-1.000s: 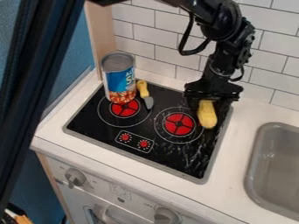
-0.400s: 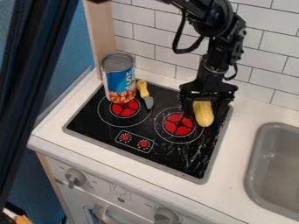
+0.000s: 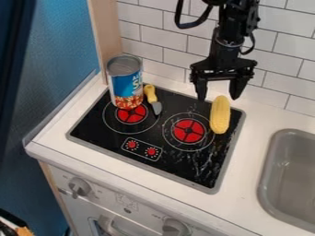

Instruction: Move the corn to the upper right of the stove

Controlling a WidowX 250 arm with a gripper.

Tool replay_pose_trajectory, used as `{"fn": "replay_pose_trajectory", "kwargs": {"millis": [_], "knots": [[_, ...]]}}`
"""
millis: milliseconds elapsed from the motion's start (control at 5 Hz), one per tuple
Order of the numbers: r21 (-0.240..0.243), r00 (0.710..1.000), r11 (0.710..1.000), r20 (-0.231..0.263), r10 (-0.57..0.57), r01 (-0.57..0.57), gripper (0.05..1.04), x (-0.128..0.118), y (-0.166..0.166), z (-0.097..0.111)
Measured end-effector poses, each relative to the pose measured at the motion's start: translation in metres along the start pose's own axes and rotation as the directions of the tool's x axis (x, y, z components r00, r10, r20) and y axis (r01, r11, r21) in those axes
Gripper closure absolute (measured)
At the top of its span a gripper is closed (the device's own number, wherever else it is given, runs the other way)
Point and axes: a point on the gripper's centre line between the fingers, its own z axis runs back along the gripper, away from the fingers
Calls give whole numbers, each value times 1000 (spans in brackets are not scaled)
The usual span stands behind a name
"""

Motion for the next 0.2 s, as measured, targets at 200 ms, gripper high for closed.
{"fn": "replay_pose_trajectory", "kwargs": {"millis": [200], "knots": [[-40, 1000, 999, 25, -19, 20, 83, 1, -1, 18]]}}
